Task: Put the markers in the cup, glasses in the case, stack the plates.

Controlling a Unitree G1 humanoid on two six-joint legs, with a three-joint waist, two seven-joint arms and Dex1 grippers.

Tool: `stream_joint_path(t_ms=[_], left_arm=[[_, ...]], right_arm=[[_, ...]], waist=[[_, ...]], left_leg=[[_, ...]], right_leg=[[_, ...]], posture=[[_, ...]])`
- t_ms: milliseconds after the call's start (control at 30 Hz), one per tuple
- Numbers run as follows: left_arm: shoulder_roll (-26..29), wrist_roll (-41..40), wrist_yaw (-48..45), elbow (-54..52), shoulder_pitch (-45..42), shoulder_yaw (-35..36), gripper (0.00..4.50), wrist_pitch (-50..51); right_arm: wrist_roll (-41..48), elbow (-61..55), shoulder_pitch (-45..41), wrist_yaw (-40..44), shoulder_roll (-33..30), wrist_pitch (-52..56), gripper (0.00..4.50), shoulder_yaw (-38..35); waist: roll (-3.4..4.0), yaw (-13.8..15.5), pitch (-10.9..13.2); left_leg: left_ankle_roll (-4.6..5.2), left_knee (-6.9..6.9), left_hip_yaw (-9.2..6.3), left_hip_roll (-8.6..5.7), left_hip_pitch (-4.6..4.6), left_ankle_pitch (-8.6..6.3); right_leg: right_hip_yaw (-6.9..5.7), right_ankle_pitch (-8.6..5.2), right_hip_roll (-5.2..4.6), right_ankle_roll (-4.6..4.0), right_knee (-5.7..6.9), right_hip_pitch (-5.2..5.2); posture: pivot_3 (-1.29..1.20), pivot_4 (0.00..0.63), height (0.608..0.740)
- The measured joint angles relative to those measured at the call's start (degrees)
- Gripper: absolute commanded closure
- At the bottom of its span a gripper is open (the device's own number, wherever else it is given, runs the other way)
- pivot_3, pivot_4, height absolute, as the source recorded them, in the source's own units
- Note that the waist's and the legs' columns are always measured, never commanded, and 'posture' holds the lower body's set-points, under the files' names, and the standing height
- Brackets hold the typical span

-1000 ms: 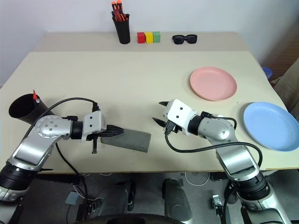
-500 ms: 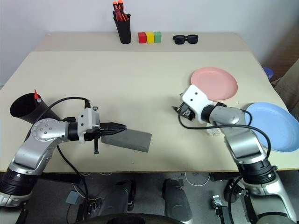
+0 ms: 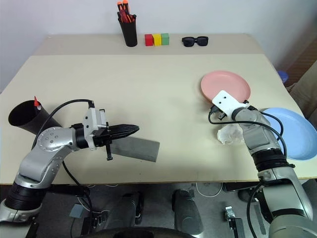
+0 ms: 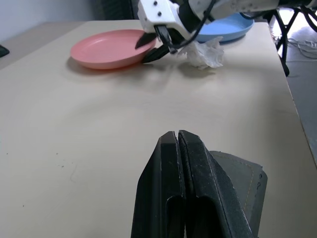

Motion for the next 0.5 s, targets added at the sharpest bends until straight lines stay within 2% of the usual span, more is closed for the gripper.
stream_joint_path(t_ms=[33,133,300,433,500], left_arm=[[-0.3,0.0,0.4,-0.1,0.3,0.0,4.50,0.0],[-1.6,0.0,1.7,-0.3,0.3,-0.2,4.50,0.1],[-5.1,1.6,4.4,0.1,-2.0,-3.1,4.50,0.4],[-8.5,2.5,5.4,1.0,-4.3,-5.8,4.50,0.2],[-10.2,2.4,4.7,2.0,-5.6,-7.5,4.50,0.2]], right_arm=[[-0.4,0.0,0.0,-0.3,0.2,-0.9,4.46,0.0],[-1.3,-0.5,0.4,-0.5,0.0,-2.7,4.46,0.0],[-4.2,-9.1,5.4,-1.1,-3.1,-4.3,4.46,-0.5],[-1.5,-21.8,13.4,1.4,-7.5,-0.8,4.46,-9.2],[0.9,-29.6,21.1,5.3,-10.9,2.0,4.46,-16.6]], waist=[[0.00,0.0,0.0],[0.01,0.1,0.0],[0.05,0.6,0.0],[0.06,0.5,0.0],[0.15,1.0,-0.1]], left_leg=[[0.00,0.01,0.00,0.00,0.00,0.00],[0.00,0.03,-0.01,-0.01,0.00,0.00],[0.00,0.06,-0.04,-0.07,-0.03,0.00],[0.00,0.06,-0.09,-0.07,0.01,0.00],[0.00,0.04,-0.20,-0.09,0.04,0.00]], right_leg=[[0.00,0.00,0.00,0.00,0.00,0.00],[0.00,0.00,-0.01,0.00,0.00,0.03],[0.00,0.00,-0.05,0.01,0.00,0.03],[-0.01,0.00,-0.03,0.01,-0.02,0.14],[-0.08,-0.02,-0.03,0.03,-0.04,0.25]], posture=[[0.00,0.150,0.740],[0.00,0.150,0.740],[0.00,0.150,0.740],[0.00,0.150,0.740],[0.00,0.150,0.740]])
